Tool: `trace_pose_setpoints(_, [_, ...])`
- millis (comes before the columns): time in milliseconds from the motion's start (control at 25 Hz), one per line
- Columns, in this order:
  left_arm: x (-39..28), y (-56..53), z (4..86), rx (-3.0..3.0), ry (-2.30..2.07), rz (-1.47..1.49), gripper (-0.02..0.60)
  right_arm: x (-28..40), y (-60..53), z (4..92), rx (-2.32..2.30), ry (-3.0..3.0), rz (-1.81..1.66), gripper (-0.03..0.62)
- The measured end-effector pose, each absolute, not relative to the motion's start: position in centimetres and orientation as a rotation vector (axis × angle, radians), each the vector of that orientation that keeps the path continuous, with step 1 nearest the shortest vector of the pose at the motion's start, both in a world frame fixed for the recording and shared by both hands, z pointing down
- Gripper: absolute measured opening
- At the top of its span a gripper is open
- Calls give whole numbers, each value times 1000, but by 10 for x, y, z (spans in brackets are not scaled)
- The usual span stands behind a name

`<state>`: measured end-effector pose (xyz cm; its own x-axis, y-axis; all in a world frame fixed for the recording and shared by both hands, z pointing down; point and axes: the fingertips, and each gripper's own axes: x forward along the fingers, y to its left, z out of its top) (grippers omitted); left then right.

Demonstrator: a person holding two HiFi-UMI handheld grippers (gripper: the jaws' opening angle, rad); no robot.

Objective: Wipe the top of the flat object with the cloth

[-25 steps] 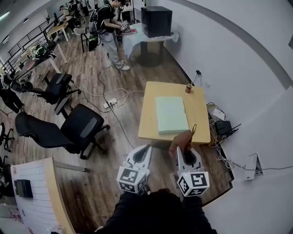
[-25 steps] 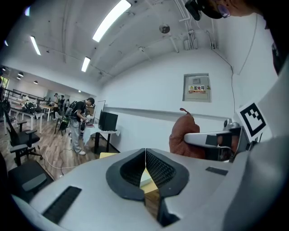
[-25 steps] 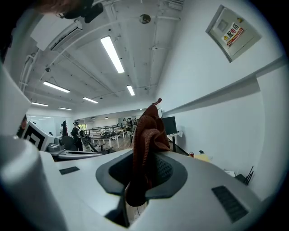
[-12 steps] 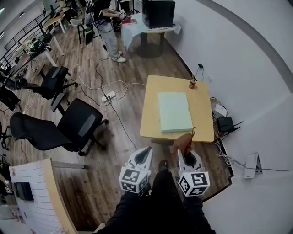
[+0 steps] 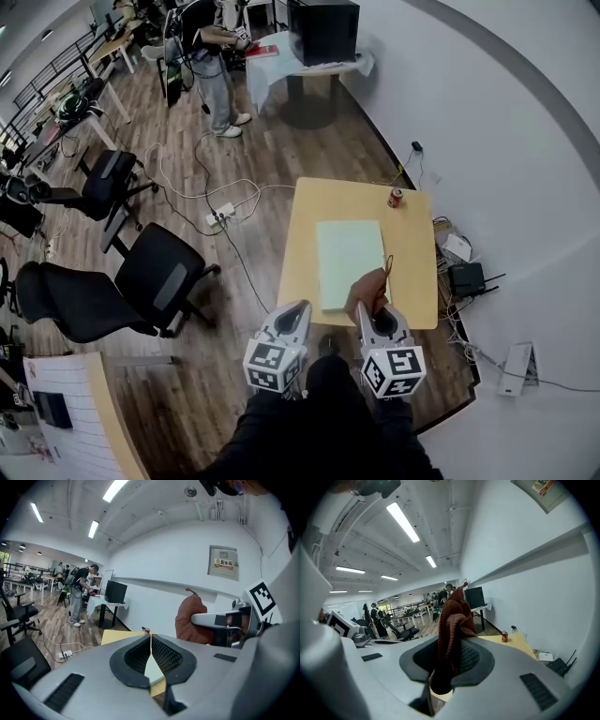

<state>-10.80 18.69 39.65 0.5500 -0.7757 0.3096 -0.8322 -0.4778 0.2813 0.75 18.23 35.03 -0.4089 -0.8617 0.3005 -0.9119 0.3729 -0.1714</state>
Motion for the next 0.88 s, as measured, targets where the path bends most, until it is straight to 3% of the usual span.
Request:
trace_pose_setpoints(400, [-68, 74, 448, 2232, -1344, 283, 35, 50, 64, 390, 1482, -2477, 601, 87])
trace_pose_setpoints(880, [-66, 25, 540, 2035, -1298, 389, 35, 51, -2, 460, 1336, -2385, 780, 87])
